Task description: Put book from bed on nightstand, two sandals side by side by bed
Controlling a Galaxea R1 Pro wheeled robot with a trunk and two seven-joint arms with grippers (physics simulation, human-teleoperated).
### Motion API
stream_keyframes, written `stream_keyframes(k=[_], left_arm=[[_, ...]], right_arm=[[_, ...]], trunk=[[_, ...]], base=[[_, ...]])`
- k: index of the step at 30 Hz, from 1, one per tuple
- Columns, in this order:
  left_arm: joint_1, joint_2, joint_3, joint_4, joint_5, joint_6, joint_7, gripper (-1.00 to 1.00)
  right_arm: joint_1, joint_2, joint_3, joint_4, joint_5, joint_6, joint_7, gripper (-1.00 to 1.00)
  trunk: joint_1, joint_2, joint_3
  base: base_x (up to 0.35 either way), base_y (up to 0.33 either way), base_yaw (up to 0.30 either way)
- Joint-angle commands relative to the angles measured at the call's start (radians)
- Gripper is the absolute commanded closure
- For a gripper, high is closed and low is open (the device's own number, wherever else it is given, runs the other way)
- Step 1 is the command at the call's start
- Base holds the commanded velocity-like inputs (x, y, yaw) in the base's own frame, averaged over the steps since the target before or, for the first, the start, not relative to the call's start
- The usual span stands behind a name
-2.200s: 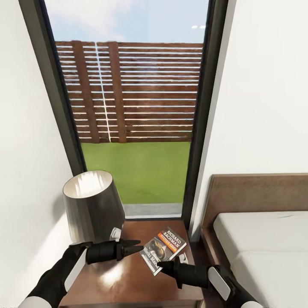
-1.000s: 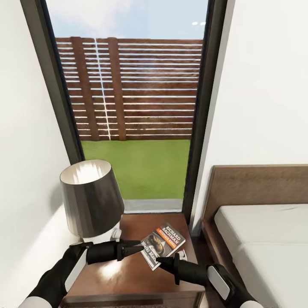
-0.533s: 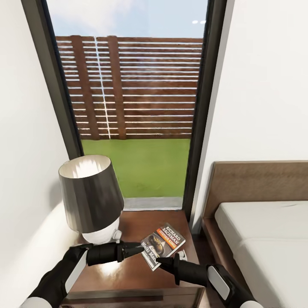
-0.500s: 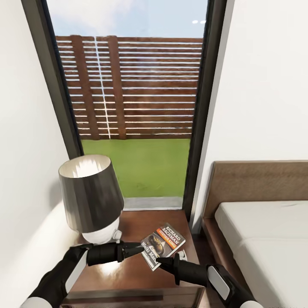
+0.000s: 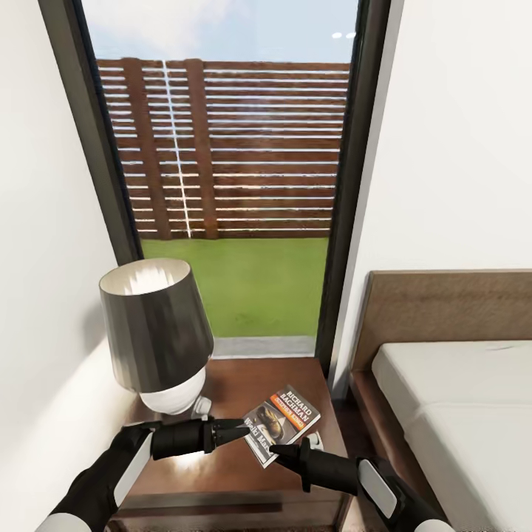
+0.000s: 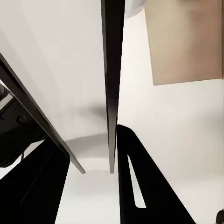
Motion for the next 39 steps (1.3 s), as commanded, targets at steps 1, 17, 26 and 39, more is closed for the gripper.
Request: stream_keyframes(k=[1,17,26,39], left_arm=[[-0.001,0.001,-0.004,0.000,0.009,0.010,0.001,-1.00],[-0.001,0.001,-0.004,0.002,0.009,0.010,0.001,-1.00],[-0.001,0.001,-0.002,0.028,0.010,0.009,0.001,-1.00],[-0.001,0.000,-0.001,0.035,0.011,0.009,0.001,-1.00]], right_arm=[[-0.001,-0.001,0.004,0.000,-0.007,0.004,0.002,1.00],[-0.001,-0.001,0.004,0.000,-0.007,0.002,0.002,1.00],[-0.001,-0.001,0.004,-0.001,-0.007,0.003,0.002,1.00],[-0.001,-0.001,0.004,-0.001,-0.007,0.003,0.002,1.00]], trunk=[[0.004,-0.008,-0.004],[0.065,-0.120,-0.054],[0.065,-0.120,-0.054],[0.065,-0.120,-0.054]], base=[[0.000,0.000,0.000],[0.000,0.000,0.000],[0.026,0.000,0.000],[0.086,0.020,0.000]])
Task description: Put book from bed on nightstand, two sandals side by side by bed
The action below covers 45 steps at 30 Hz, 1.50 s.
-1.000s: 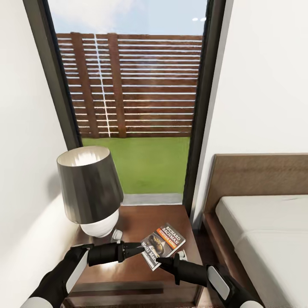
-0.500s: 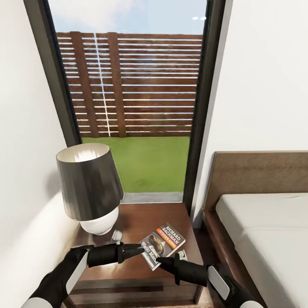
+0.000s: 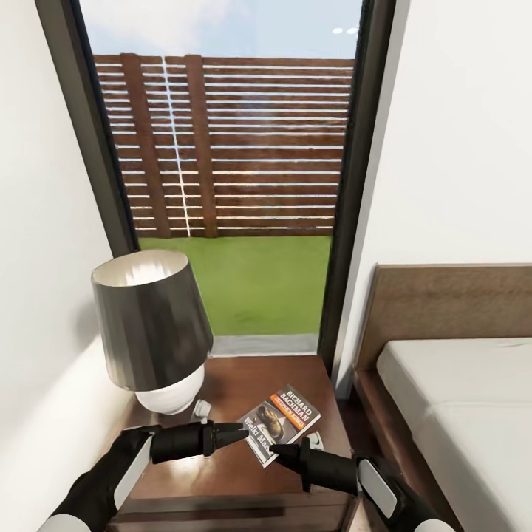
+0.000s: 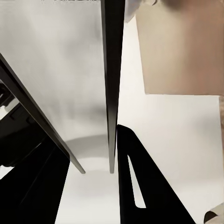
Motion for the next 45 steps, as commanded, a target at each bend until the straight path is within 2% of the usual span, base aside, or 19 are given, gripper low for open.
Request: stream_keyframes(k=[1,7,18,39,45], left_arm=[[-0.001,0.001,-0.004,0.000,0.009,0.010,0.001,-1.00],[-0.001,0.001,-0.004,0.000,0.009,0.010,0.001,-1.00],[-0.001,0.001,-0.004,0.000,0.009,0.010,0.001,-1.00],[-0.001,0.001,-0.004,0.000,0.009,0.010,0.001,-1.00],[-0.001,0.001,-0.004,0.000,0.009,0.010,0.001,-1.00]], right_arm=[[-0.001,-0.001,0.004,0.000,-0.005,0.003,0.001,1.00],[-0.001,-0.001,0.004,0.000,-0.005,0.003,0.001,1.00],[-0.001,-0.001,0.004,0.000,-0.005,0.003,0.001,1.00],[-0.001,-0.001,0.004,-0.001,-0.005,0.003,0.003,1.00],[-0.001,-0.001,0.004,-0.001,-0.005,0.003,0.003,1.00]], trunk=[[0.000,0.000,-0.001],[0.000,0.000,-0.001],[0.000,0.000,-0.001],[0.081,-0.147,-0.067],[0.081,-0.147,-0.067]], base=[[0.218,0.135,0.000],[0.187,0.107,0.000],[0.017,0.007,0.000],[0.000,0.000,0.000],[0.000,0.000,0.000]])
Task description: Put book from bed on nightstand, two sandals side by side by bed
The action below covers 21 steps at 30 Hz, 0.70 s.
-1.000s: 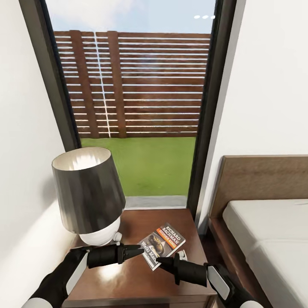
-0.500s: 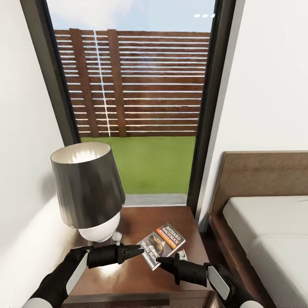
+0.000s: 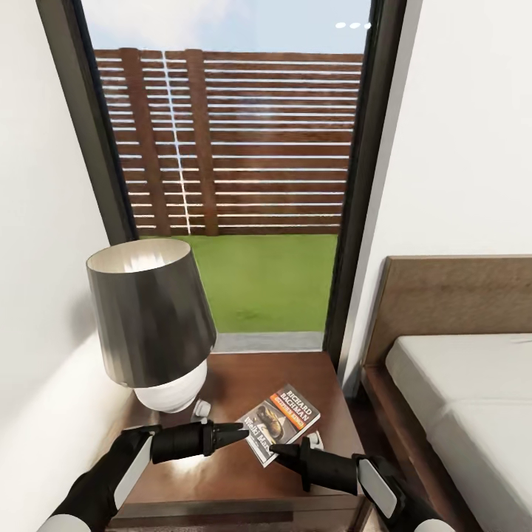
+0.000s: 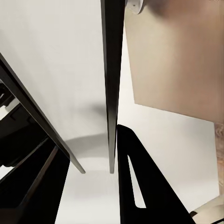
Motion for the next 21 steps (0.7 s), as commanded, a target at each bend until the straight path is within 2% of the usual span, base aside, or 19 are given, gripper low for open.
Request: stream_keyframes(k=[1,7,21], left_arm=[[-0.001,0.001,-0.004,0.000,0.009,0.010,0.001,-1.00],[0.000,0.001,-0.004,0.000,0.009,0.010,0.001,-1.00],[0.000,0.001,-0.004,0.000,0.009,0.010,0.001,-1.00]], right_arm=[[-0.001,-0.001,0.004,0.000,-0.005,0.003,0.001,1.00],[-0.001,-0.001,0.004,0.000,-0.005,0.003,0.001,1.00],[-0.001,-0.001,0.004,0.000,-0.005,0.003,0.003,1.00]], trunk=[[0.000,0.000,-0.001],[0.000,0.000,-0.001],[0.000,0.000,-0.001]], base=[[0.017,0.000,0.000],[0.165,0.000,0.000],[0.063,0.000,0.000]])
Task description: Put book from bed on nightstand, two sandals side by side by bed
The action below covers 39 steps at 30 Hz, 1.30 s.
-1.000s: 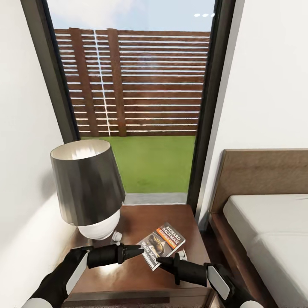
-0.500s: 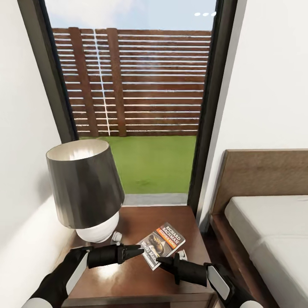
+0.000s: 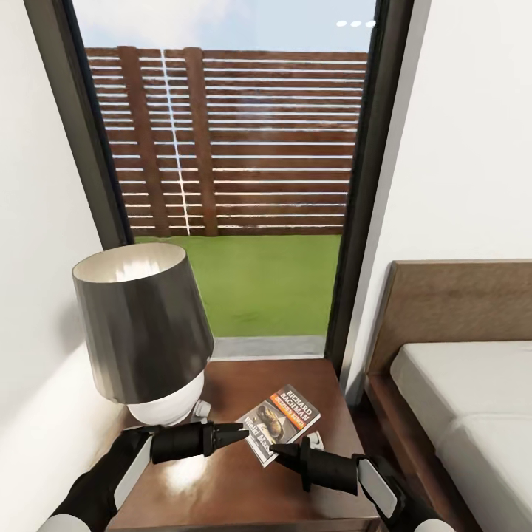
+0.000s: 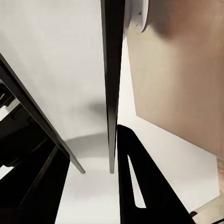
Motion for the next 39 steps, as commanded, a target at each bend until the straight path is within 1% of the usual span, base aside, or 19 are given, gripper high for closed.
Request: stream_keyframes(k=[1,4,8,18,22,39], left_arm=[[-0.001,0.001,-0.004,0.000,0.009,0.010,0.001,-1.00],[-0.001,0.001,-0.004,0.000,0.009,0.010,0.001,-1.00],[-0.001,0.001,-0.004,0.000,0.009,0.010,0.001,-1.00],[-0.001,0.001,-0.004,0.000,0.009,0.010,0.001,-1.00],[-0.001,0.001,-0.005,0.000,0.009,0.010,0.001,-1.00],[-0.001,-0.001,-0.005,0.000,0.009,0.010,0.001,-1.00]], right_arm=[[-0.001,-0.001,0.004,0.000,-0.005,0.003,0.001,1.00],[-0.001,-0.001,0.004,0.000,-0.005,0.003,0.001,1.00],[-0.001,-0.001,0.004,0.000,-0.005,0.003,0.001,1.00],[-0.001,-0.001,0.004,0.000,-0.005,0.003,0.001,1.00],[-0.001,-0.001,0.004,0.000,-0.005,0.003,0.000,1.00],[-0.001,-0.001,0.004,0.000,-0.005,0.004,0.000,1.00]], trunk=[[0.000,0.000,-0.001],[0.000,0.000,-0.001],[0.015,-0.028,-0.013],[0.015,-0.028,-0.013],[0.030,-0.056,-0.026],[0.030,-0.056,-0.026]], base=[[0.009,0.000,0.000],[0.003,0.000,0.000],[0.000,0.000,0.000],[0.000,0.000,0.000],[0.000,0.000,0.000],[0.000,0.000,0.000]])
